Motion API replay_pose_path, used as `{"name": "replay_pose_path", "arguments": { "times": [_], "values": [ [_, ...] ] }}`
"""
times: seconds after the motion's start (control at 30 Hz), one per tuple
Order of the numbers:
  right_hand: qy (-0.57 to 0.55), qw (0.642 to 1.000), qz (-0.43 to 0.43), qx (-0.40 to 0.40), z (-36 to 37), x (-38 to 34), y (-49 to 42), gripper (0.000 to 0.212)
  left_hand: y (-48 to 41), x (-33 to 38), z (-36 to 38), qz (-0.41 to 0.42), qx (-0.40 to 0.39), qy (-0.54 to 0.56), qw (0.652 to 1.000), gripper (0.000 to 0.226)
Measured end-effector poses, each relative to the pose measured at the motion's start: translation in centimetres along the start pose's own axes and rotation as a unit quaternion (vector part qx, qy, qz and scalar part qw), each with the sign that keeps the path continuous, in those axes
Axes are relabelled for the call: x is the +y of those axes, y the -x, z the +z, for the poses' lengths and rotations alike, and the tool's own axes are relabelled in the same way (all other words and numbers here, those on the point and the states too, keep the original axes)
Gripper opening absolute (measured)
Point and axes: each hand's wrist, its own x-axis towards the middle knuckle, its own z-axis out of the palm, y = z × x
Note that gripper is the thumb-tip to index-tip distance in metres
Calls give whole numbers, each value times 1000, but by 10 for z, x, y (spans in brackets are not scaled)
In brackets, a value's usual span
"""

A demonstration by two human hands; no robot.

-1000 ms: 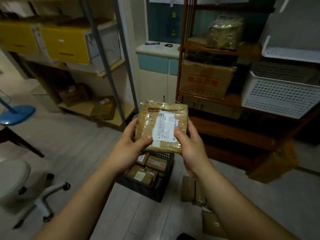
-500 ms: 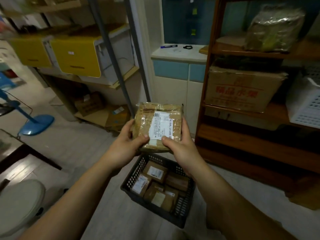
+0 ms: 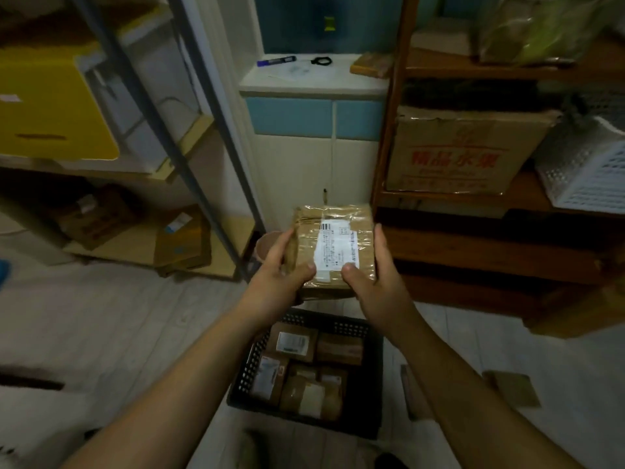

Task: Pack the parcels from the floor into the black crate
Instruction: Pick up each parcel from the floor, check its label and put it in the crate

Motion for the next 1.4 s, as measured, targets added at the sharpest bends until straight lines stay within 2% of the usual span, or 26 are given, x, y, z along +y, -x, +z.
{"name": "replay_pose_path", "arguments": {
  "times": [0.13,0.2,0.3,0.37,0.5,0.67,0.77,0.9,1.07,1.23,1.4],
  "values": [
    [35,999,-16,24,35,13,-16,62,-39,-18,-38,6,-69,-29,997,67],
    [22,999,20,33,51,21,-23,51,-58,-35,-55,7,-104,-37,994,59],
    [82,996,37,30,64,47,-31,87,-85,-66,-67,-52,-143,-26,988,63],
    [104,992,68,38,65,71,-37,100,-104,-92,-66,-81,-169,-26,982,70],
    [103,985,130,47,62,141,-50,92,-138,-153,-43,-111,-183,-46,976,74],
    [143,965,212,51,50,277,-60,116,-178,-258,0,-129,-190,-71,971,65],
    [135,964,229,29,44,365,-66,110,-203,-335,26,-165,-196,-73,964,66],
    [147,958,247,10,38,464,-74,96,-240,-436,58,-219,-162,-77,959,70],
    [251,925,283,-30,27,559,-86,103,-274,-535,94,-243,-159,-75,954,76],
    [326,893,300,-73,18,620,-96,82,-296,-589,126,-262,-156,-45,951,64],
    [391,865,309,-53,19,650,-111,68,-304,-612,155,-274,-196,18,941,60]
  ]
}}
